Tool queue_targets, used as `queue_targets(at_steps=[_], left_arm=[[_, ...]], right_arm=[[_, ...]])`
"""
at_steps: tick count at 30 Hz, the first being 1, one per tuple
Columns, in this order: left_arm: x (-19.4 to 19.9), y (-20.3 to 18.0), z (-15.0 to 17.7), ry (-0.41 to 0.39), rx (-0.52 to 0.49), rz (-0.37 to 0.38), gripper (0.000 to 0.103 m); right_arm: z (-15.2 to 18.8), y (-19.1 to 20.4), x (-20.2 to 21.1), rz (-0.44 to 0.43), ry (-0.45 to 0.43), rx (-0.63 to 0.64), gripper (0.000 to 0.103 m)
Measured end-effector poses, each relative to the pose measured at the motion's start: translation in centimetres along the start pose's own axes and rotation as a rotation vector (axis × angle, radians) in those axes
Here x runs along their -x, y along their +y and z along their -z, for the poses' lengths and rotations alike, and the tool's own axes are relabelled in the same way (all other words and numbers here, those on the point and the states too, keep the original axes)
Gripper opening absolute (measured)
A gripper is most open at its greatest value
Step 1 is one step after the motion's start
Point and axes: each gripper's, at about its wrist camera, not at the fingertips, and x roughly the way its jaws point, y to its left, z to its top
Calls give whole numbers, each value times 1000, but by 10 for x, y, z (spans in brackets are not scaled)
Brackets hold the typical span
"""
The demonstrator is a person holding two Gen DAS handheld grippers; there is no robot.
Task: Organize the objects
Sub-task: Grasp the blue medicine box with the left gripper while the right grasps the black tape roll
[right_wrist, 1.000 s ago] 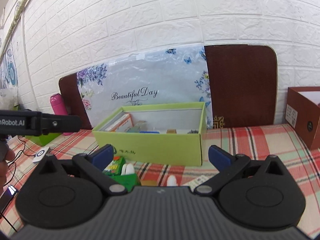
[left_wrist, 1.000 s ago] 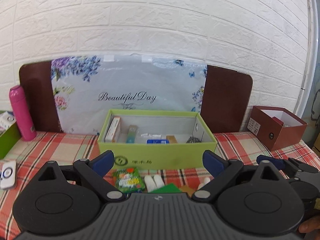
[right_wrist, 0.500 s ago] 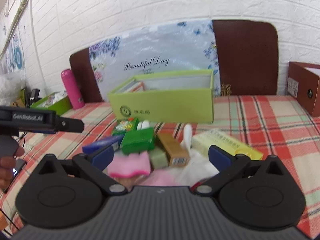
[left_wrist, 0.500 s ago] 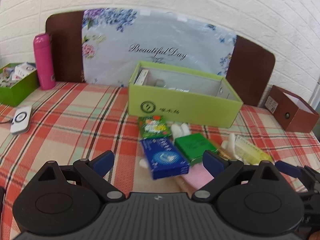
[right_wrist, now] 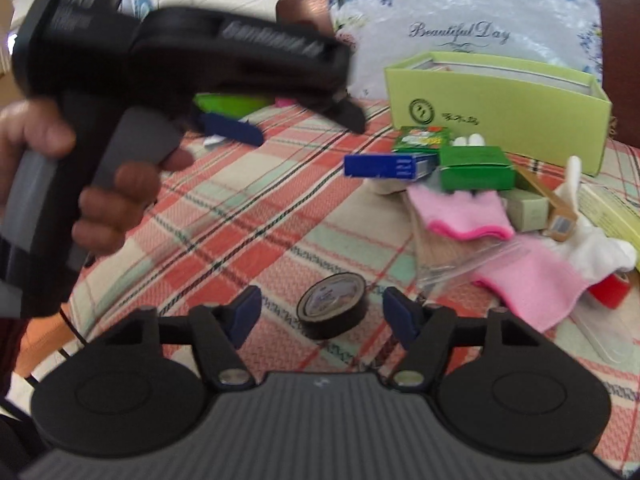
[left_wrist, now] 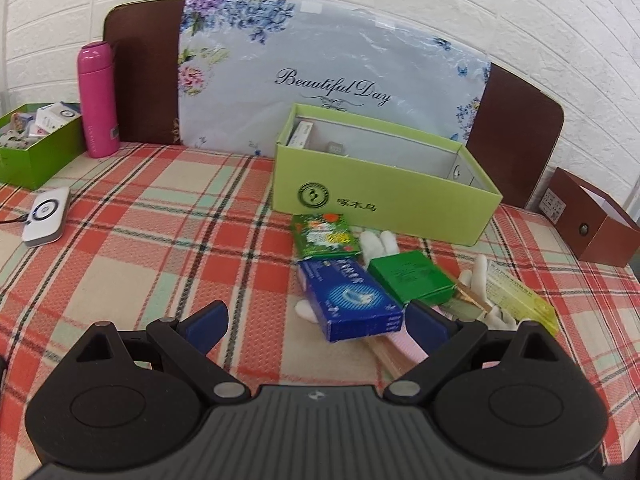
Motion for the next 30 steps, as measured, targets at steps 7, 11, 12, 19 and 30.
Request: queue_targets(at_steps=[7, 11, 12, 19, 30], left_arm=[[-41, -21, -18, 31, -19, 13, 98], [-65, -27, -13, 84, -95, 9, 80], [-69, -24, -11, 108, -90, 22, 65], [-45, 3, 16, 145, -68, 51, 61], [-8, 33, 45, 154, -64, -47, 73]], right_arm=[[9, -15, 13, 70, -20, -19, 22], [16, -36, 26, 124, -22, -85, 22], [18, -40, 29, 135, -22, -93, 22], [20, -47, 39, 124, -49, -103, 31], [-1, -21, 1, 71, -37, 31, 40]])
